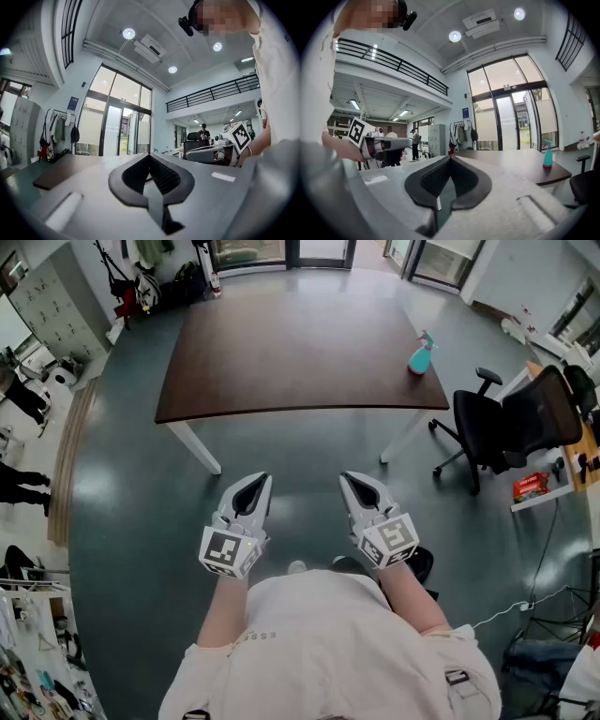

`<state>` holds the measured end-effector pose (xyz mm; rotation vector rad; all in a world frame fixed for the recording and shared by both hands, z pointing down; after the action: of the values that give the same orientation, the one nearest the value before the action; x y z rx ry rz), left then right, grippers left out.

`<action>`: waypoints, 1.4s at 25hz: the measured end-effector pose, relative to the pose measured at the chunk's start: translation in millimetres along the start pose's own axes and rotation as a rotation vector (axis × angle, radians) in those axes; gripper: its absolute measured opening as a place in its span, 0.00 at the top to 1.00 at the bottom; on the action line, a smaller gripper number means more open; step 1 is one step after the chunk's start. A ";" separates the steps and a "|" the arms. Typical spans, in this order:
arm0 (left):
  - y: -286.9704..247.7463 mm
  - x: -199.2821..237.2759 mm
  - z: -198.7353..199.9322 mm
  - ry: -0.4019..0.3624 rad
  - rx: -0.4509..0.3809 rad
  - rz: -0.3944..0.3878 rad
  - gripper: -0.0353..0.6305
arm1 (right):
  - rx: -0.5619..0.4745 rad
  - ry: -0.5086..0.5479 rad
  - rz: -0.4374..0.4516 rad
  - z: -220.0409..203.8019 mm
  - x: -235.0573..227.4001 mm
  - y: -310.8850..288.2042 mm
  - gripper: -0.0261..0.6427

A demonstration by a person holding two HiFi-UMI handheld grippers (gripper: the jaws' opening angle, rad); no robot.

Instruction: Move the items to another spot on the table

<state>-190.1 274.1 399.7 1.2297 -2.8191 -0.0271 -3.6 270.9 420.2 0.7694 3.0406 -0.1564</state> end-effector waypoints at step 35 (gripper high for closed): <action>-21.0 31.2 -27.4 0.086 0.034 -0.004 0.94 | 0.095 -0.091 -0.086 -30.7 -30.0 -24.9 0.98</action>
<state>-194.0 237.2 427.8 1.2120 -2.7547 0.0716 11.7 237.9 453.9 0.6176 2.9993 -0.3291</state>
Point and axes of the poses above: the fingertips, and each gripper's own axes: y backward along the fingers, x to its left, z out of its top, the point moved 4 cm from there along y, backward along the fingers, and after that the axes turned 9 degrees about -z, right-handed, at the moved point
